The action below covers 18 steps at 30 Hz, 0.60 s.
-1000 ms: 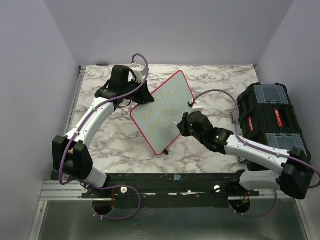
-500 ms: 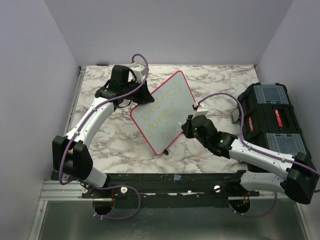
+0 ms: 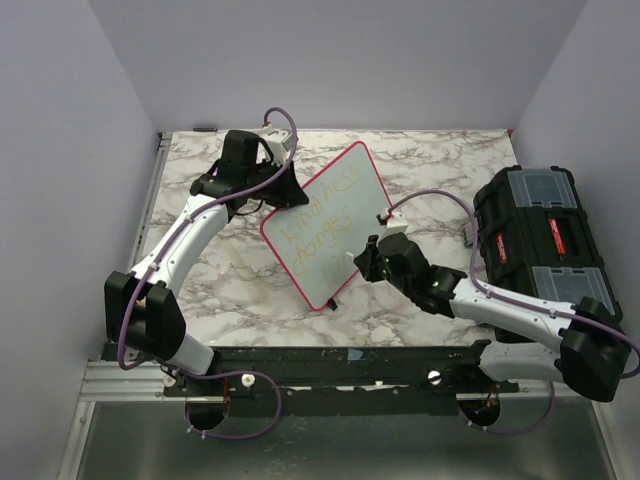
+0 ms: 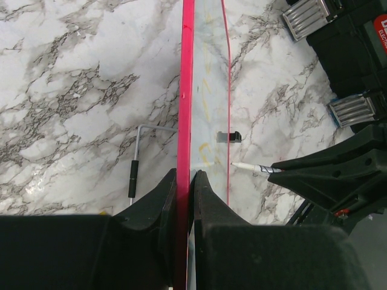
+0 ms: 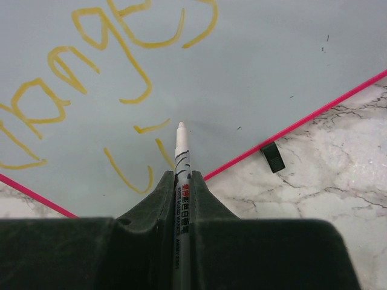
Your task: Write a sentence on the whiteboard
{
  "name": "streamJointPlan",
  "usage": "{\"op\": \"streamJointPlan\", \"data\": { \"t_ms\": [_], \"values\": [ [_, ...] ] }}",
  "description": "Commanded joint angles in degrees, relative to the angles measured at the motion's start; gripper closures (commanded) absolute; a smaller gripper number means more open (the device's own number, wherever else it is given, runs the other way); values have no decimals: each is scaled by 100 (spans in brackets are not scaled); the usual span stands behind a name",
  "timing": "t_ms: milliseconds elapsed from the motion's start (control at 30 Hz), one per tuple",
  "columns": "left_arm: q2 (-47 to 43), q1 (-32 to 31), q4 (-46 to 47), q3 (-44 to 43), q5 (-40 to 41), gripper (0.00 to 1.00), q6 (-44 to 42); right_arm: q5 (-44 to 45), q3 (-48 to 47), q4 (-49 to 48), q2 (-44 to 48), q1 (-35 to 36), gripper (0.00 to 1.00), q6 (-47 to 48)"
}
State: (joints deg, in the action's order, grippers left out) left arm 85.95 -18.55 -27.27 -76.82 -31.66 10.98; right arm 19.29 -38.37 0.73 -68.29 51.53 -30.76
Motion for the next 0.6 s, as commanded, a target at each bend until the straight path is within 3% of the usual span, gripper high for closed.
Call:
{"op": "streamJointPlan", "data": {
  "t_ms": [0,567],
  "values": [
    [123,-41,-433,-8,905,100,-683,-198,82,-343,-126,-21,99,-122],
    [139,-79,-490,-61,1013,100,-723,-154,219,-408,-367,-16,99,-134]
  ]
}}
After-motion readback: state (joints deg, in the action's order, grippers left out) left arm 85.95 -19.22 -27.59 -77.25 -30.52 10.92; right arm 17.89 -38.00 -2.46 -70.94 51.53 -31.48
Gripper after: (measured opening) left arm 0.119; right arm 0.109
